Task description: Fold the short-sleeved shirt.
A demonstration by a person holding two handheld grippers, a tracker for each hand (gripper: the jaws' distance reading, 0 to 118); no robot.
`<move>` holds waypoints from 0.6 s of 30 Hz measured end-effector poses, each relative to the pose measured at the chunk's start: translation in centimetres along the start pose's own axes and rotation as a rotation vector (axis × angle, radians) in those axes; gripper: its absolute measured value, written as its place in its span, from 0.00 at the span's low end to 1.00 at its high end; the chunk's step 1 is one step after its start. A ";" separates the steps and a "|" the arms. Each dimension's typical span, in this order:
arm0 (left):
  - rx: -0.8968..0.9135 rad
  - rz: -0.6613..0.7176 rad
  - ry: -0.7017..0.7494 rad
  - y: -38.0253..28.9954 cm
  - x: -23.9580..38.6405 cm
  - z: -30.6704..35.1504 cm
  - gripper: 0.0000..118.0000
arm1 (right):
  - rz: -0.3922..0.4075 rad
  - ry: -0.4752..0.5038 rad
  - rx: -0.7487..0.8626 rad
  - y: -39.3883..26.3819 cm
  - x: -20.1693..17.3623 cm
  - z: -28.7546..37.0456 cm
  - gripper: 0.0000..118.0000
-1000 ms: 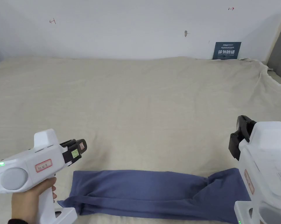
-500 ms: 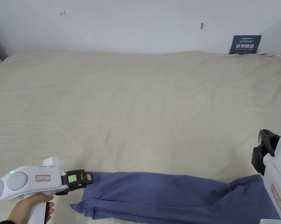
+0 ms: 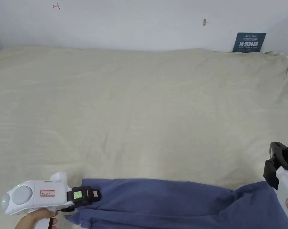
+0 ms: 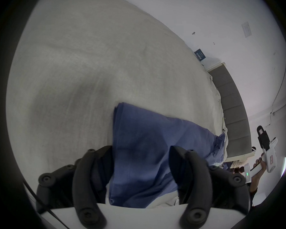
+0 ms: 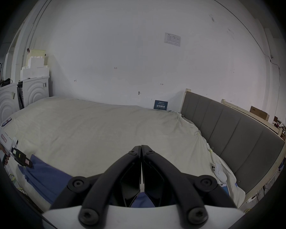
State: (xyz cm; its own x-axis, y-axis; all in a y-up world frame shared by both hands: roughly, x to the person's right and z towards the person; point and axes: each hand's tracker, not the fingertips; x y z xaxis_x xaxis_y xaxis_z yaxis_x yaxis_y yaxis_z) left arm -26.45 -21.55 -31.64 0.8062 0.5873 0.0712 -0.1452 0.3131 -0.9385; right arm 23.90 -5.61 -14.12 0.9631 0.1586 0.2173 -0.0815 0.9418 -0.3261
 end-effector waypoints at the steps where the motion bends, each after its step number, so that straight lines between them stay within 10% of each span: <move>1: -0.010 -0.006 -0.004 0.0 0.2 -0.4 0.46 | -0.002 -0.001 -0.002 0.0 0.2 0.0 0.00; 8: -0.023 -0.019 0.011 0.0 -0.6 -1.5 0.09 | -0.006 -0.013 -0.004 0.0 1.0 0.4 0.00; 18: 0.027 -0.116 0.073 1.0 2.7 2.3 0.05 | -0.033 -0.020 0.004 0.2 2.2 1.0 0.00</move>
State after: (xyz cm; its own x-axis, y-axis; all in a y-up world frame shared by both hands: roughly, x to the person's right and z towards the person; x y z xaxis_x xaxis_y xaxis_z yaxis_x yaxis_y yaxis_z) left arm -25.71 -17.99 -31.58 0.8580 0.4904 0.1527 -0.0632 0.3958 -0.9161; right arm 25.75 -4.76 -12.79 0.9601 0.1334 0.2459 -0.0510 0.9477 -0.3150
